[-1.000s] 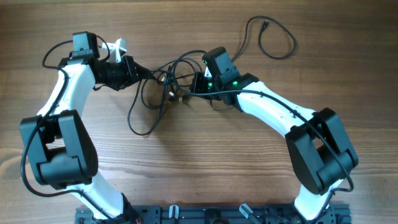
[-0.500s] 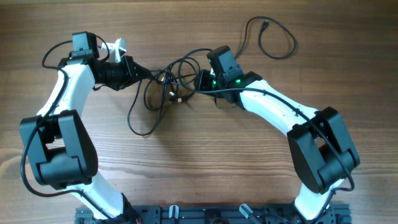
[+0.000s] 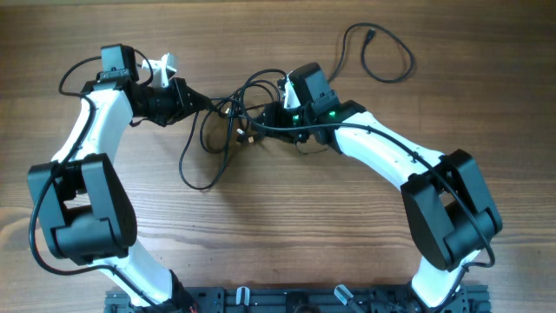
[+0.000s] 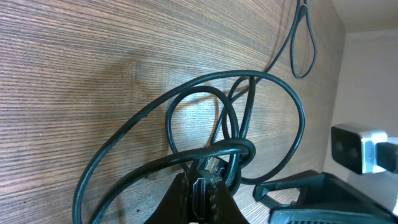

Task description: Untangle cables

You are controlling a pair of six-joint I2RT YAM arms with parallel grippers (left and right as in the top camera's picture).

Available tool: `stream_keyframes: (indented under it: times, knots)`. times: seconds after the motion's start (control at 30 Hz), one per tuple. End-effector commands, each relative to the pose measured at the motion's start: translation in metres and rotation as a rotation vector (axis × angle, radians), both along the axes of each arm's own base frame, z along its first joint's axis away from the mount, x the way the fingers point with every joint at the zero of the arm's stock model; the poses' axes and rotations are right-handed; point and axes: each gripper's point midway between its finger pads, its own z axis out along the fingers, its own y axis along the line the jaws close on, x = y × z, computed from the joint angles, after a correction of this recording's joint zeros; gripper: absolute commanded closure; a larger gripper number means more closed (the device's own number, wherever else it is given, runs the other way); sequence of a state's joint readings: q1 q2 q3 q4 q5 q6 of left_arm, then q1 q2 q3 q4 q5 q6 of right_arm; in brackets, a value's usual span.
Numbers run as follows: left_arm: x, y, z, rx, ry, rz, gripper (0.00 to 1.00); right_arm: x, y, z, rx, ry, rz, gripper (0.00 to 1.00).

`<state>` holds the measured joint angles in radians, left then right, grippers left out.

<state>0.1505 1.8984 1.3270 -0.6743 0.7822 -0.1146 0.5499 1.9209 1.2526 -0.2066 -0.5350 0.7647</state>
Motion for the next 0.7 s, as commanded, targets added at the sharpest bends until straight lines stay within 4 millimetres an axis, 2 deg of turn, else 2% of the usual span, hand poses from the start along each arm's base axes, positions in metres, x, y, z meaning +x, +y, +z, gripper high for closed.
stream_keyframes:
  times: [0.0,0.07,0.23,0.37,0.43,0.47,0.57,0.67]
  knots:
    - [0.003,-0.003,0.007,-0.015,-0.017,-0.004,0.96,0.019,-0.008,-0.01,-0.062,-0.064,-0.074,0.42]
    - [0.003,-0.003,0.007,-0.015,-0.017,-0.004,0.96,0.028,-0.014,-0.015,-0.084,-0.053,-0.15,0.4]
    - [0.003,-0.003,0.007,-0.015,-0.017,-0.004,0.96,0.026,-0.011,-0.028,-0.082,-0.005,-0.175,0.43]
    - [0.003,-0.003,0.007,-0.015,-0.017,-0.004,0.96,0.026,-0.009,-0.038,-0.09,0.005,-0.17,0.63]
    - [0.003,-0.003,0.007,-0.014,-0.016,-0.004,0.96,0.026,-0.011,-0.039,-0.099,-0.014,-0.151,0.89]
    - [0.003,-0.003,0.007,-0.014,-0.017,-0.004,0.96,0.028,-0.012,-0.039,-0.105,-0.03,-0.139,0.96]
    - [0.004,-0.001,0.006,-0.003,-0.015,0.0,0.96,0.03,-0.023,-0.041,-0.135,-0.053,-0.111,0.96]
    - [0.004,0.002,0.003,0.023,-0.011,0.009,0.96,0.03,-0.051,-0.052,-0.197,-0.018,-0.108,0.96]
